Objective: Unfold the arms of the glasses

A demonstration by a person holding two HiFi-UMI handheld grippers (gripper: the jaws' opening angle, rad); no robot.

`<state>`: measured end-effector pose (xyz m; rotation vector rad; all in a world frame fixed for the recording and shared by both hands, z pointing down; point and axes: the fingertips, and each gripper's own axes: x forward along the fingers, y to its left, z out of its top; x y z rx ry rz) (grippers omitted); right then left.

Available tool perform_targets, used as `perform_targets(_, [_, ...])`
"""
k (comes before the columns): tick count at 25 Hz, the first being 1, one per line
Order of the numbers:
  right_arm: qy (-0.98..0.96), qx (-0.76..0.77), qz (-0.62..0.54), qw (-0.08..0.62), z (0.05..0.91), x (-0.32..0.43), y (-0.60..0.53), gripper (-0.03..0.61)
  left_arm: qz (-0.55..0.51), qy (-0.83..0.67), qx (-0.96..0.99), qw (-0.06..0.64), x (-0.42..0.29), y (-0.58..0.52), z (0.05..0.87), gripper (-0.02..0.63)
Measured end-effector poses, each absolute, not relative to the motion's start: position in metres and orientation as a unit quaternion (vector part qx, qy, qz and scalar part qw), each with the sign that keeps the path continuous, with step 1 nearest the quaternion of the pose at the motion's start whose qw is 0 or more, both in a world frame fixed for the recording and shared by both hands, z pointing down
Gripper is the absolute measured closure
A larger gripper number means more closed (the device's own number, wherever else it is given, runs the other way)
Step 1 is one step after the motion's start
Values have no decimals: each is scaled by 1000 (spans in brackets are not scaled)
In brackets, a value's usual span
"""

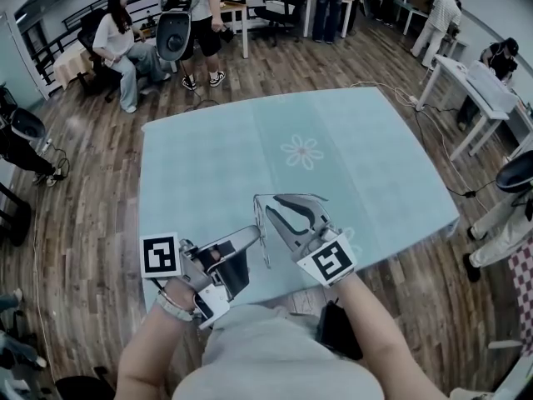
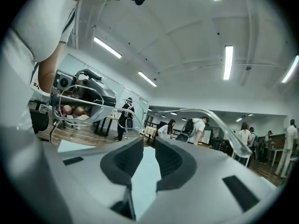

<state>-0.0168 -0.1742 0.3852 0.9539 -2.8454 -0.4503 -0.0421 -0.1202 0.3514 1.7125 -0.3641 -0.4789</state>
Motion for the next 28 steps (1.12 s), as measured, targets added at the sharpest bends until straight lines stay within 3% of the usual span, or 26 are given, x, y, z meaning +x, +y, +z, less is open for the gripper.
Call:
perform_targets(9, [-931, 274, -219, 96, 387, -39, -171, 495, -207, -148, 733, 631, -36, -115, 356, 601])
perform_targets(16, [-929, 272, -235, 93, 380, -42, -171, 541, -207, -149, 731, 632, -38, -113, 355, 601])
perform_targets(28, [-932, 287, -208, 73, 380, -36, -175, 544, -211, -150, 733, 629, -42, -116, 354, 601])
